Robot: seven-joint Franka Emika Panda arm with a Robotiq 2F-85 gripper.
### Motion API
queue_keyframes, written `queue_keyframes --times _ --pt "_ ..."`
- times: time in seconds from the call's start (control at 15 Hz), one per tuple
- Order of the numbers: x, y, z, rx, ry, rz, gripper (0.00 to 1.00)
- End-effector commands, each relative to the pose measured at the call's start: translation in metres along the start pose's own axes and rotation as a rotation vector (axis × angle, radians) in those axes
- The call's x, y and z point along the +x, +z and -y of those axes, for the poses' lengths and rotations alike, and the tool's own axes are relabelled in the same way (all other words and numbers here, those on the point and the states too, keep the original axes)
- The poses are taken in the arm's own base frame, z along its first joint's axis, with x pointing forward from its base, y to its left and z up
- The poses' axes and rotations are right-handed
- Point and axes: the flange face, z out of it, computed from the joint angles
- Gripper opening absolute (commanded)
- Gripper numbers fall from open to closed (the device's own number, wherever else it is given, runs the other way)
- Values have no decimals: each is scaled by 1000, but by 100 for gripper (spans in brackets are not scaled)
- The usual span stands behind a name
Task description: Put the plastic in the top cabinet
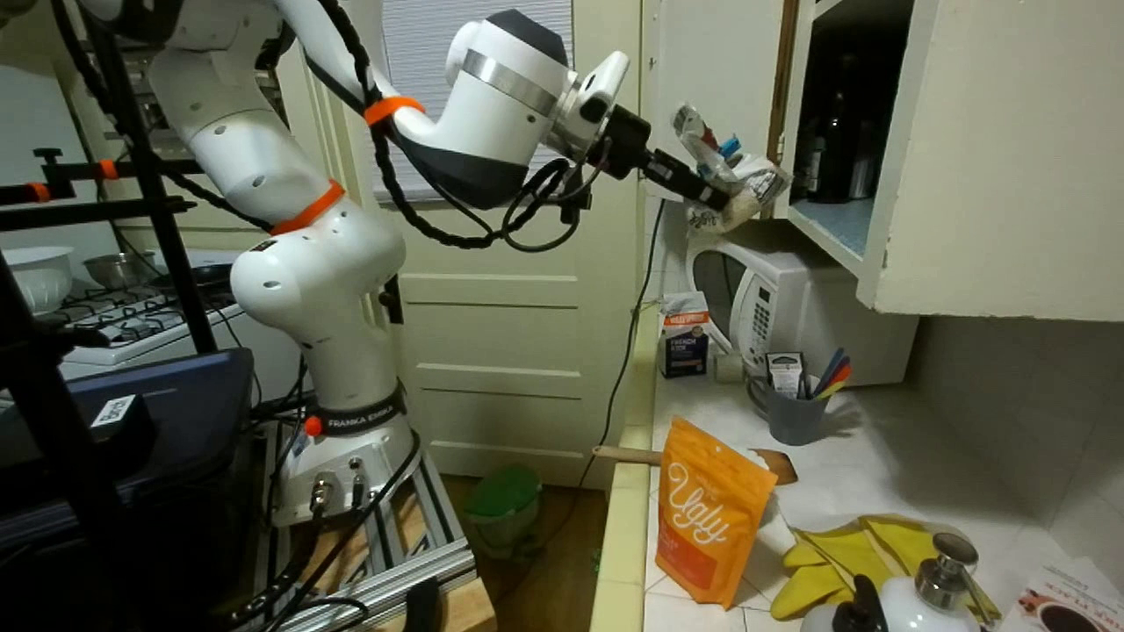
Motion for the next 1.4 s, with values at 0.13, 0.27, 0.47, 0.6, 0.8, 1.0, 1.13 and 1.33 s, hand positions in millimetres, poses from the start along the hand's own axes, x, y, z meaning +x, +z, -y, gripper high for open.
queue_keyframes --times 0.13,0.27,0.47,0.6,0.8,1.0,1.13,1.33 --pt "3 5 -1 -4 6 3 11" --pt "17 8 2 -18 11 -23 3" --pt "69 17 13 -58 5 -114 3" --pt "94 31 17 -84 -16 -143 3" --pt "115 58 32 -89 -89 -148 3" --pt "130 86 47 -76 -111 -148 3" --pt "140 104 59 -67 -120 -154 3" --pt "155 126 76 -28 -127 -168 3"
